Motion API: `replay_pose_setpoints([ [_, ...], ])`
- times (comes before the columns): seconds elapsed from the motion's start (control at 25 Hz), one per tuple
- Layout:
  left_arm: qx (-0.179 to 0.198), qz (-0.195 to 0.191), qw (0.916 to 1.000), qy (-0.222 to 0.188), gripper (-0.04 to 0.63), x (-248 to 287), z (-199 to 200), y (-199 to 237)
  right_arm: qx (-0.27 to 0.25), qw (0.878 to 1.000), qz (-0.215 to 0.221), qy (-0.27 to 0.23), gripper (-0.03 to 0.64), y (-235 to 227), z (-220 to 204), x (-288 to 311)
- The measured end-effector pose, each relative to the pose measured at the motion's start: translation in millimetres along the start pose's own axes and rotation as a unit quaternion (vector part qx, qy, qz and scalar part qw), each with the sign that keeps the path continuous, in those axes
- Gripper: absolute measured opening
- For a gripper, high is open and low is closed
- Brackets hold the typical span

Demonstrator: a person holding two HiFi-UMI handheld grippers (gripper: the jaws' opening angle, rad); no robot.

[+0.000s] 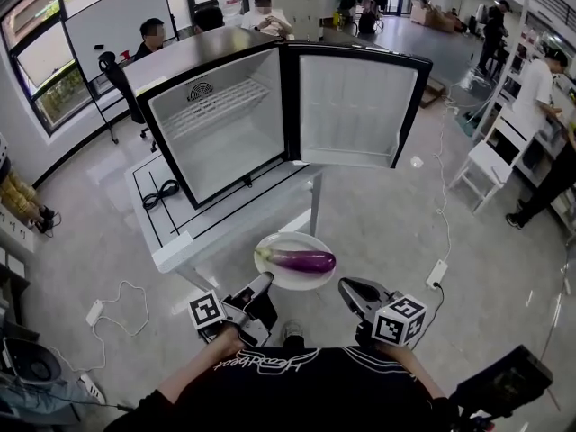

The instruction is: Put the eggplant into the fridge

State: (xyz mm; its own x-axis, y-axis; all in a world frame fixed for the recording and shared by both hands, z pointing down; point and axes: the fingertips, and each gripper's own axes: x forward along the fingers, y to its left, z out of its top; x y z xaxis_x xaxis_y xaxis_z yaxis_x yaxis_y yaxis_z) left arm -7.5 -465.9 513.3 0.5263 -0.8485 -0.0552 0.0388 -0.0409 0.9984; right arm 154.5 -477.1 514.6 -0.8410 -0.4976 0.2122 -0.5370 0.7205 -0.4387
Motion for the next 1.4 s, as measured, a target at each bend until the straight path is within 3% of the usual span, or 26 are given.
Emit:
replay_pose_setpoints([
  [0.36, -0.002, -0.005, 0.9999, -0.012, 0.017, 76, 110, -10, -0.008, 1.0, 0.005, 0.015, 0.006, -49, 72, 105],
  [0.64, 0.003, -0.002, 0.9997, -0.025, 0.017, 110, 174, -1, -0.016, 1.0, 0.011, 0.016, 0.006, -80, 99, 166],
  [1.0, 0.015, 0.009, 0.9987, -0.048, 0.017, 115, 207, 7, -0.019, 0.999, 0.032, 0.028, 0.006, -85, 97, 205],
  [1.28, 0.023, 0.032, 0.9953, -0.088, 0.017, 106, 232, 20, -0.023, 0.997, 0.061, 0.047, 0.006, -85, 97, 230],
  [1.4, 0.046, 0.054, 0.9912, -0.112, 0.017, 102, 245, 26, -0.024, 0.995, 0.077, 0.054, 0.006, -88, 100, 245],
])
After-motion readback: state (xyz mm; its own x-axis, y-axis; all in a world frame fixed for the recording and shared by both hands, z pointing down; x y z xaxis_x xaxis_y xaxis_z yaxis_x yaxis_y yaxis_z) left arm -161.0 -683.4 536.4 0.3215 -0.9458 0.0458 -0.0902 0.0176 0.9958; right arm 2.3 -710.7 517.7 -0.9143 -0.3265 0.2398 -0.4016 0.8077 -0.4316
